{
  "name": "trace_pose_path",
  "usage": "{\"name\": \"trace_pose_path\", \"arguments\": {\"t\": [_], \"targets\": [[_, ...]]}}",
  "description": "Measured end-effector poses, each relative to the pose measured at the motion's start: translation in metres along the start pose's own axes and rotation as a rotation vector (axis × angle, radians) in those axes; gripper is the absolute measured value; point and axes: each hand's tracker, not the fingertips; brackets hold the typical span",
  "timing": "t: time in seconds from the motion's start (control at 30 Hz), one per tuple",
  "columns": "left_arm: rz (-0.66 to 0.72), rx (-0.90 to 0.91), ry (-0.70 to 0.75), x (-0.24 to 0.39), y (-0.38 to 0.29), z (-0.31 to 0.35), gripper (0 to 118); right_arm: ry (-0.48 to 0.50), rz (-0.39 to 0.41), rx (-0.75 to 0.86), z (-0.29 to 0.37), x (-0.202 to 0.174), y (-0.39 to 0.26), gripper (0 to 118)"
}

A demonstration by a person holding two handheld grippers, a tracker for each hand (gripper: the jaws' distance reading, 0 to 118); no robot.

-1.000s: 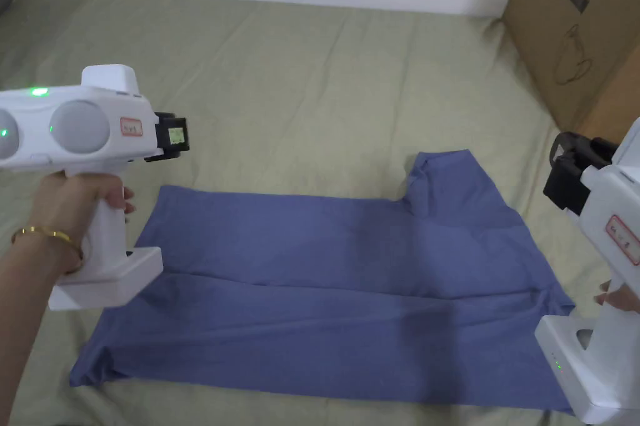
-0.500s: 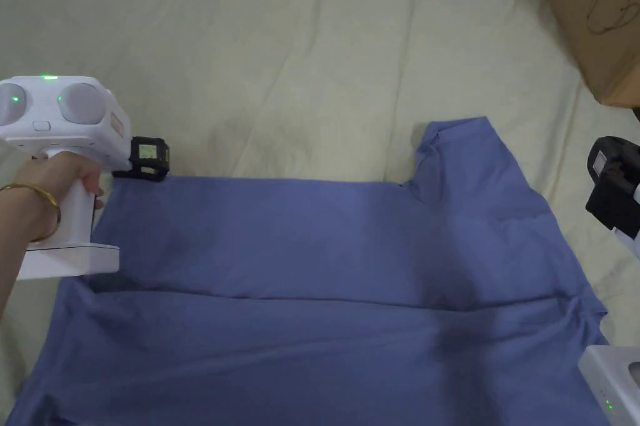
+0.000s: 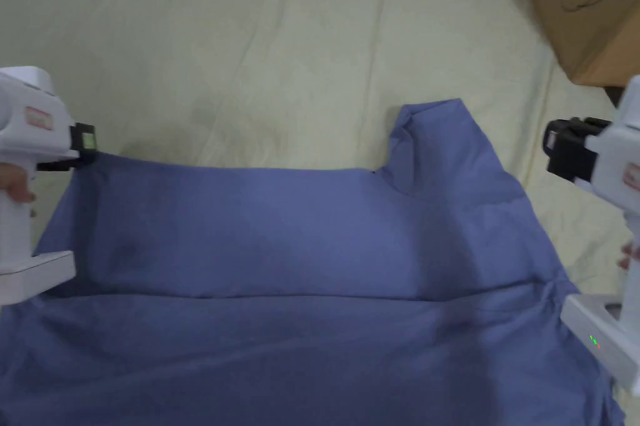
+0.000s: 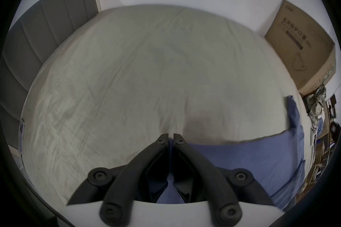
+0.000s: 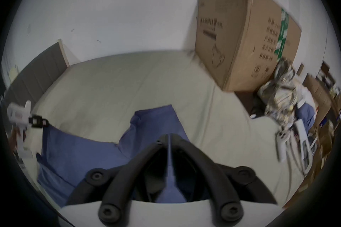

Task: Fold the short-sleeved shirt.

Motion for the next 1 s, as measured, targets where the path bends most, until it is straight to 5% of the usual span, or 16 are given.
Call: {"name": "trace_pose_path", "arguments": {"t": [0.03,0.07,0.1,0.13,0.33,0.4,0.47,0.57,0.8,0.93,1.0], "targets": [[-0.010,0.014,0.001,-0.001,0.000,0.006,0,0.019,-0.032,-0.039,-0.014,0.008,0.006,30],[-0.019,0.031,-0.003,-0.001,-0.001,0.013,0,0.039,-0.086,-0.083,-0.029,0.016,0.012,80],[-0.023,0.042,-0.009,0.000,-0.002,0.017,0,0.035,-0.109,-0.152,-0.045,0.022,0.017,108],[-0.016,0.047,-0.011,-0.001,-0.003,0.021,0,0.050,-0.118,-0.233,-0.066,0.028,0.021,118],[0.036,0.048,-0.036,-0.008,-0.002,0.023,0,-0.102,-0.077,-0.429,-0.149,0.044,0.005,112],[0.045,0.044,-0.039,-0.009,-0.003,0.021,0,-0.148,-0.112,-0.470,-0.163,0.045,-0.003,90],[0.044,0.042,-0.038,-0.011,-0.002,0.017,0,-0.099,-0.151,-0.464,-0.172,0.046,-0.008,47],[0.045,0.032,-0.032,-0.011,0.000,0.011,0,-0.086,-0.161,-0.459,-0.180,0.041,-0.010,1],[0.044,0.020,-0.021,-0.014,0.003,0.005,0,-0.081,-0.099,-0.440,-0.165,0.040,-0.002,0],[0.060,0.040,-0.048,-0.017,0.000,0.026,0,0.013,-0.204,-0.353,-0.122,0.056,0.013,0],[0.073,0.056,-0.068,-0.021,-0.005,0.045,0,0.022,-0.191,-0.297,-0.090,0.060,0.019,0]]}}
